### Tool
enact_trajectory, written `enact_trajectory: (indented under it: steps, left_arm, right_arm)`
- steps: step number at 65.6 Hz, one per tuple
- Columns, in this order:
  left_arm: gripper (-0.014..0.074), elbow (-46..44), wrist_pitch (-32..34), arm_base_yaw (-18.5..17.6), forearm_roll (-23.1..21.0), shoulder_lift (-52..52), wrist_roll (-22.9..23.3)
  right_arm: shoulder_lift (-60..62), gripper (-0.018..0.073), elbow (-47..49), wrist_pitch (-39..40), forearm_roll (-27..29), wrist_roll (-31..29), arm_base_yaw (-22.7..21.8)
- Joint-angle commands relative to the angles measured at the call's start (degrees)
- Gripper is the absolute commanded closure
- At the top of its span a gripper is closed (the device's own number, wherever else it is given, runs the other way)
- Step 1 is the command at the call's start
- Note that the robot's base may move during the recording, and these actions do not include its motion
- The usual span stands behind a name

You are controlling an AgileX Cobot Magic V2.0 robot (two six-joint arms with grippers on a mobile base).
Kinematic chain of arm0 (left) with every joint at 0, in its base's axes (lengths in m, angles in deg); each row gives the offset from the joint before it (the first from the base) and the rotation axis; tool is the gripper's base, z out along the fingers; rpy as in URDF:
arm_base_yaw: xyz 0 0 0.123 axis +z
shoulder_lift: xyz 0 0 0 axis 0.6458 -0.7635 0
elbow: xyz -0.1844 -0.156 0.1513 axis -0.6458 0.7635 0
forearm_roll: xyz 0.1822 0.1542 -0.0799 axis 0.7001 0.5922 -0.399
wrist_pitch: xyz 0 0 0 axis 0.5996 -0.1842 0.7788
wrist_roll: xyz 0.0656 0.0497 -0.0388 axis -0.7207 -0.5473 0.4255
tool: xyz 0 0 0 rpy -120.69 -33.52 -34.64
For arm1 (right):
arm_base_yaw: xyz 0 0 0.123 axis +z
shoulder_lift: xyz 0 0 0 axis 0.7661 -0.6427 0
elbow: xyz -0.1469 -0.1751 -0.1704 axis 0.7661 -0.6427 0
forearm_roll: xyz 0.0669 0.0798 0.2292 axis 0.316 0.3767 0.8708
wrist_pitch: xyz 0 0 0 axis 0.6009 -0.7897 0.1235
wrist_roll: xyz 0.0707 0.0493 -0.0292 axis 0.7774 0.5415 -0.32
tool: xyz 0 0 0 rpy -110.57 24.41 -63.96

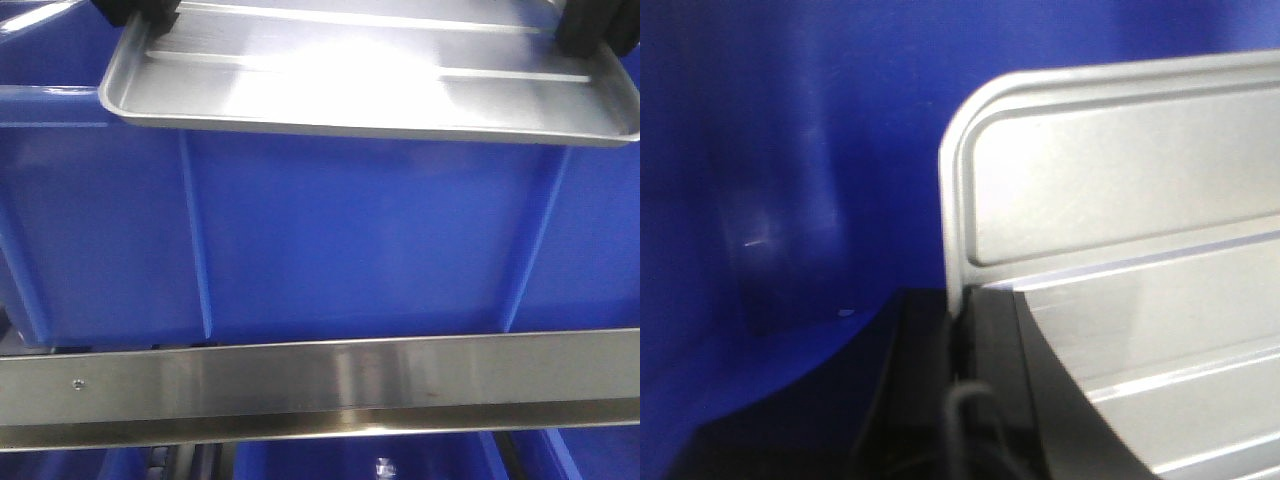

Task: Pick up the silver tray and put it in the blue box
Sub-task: 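Lower the silver tray with both grippers into the blue bin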

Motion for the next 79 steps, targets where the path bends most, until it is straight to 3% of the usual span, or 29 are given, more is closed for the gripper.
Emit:
enact_trajectory:
  steps: [1,79]
  left_arm:
    - [0.0701,-1.89,1.53,-0.20,0.66,1.85,-0.91]
    - [0.0701,-2.01,4.08,-0.20,0.75,1.85,-1.70]
  right_arm:
    - [1.75,0.0503,2.23,3.04,-1.52,-0.68,0.03]
    - [1.75,0.0503,2.36,5.37,-1.52,-0.73,0.03]
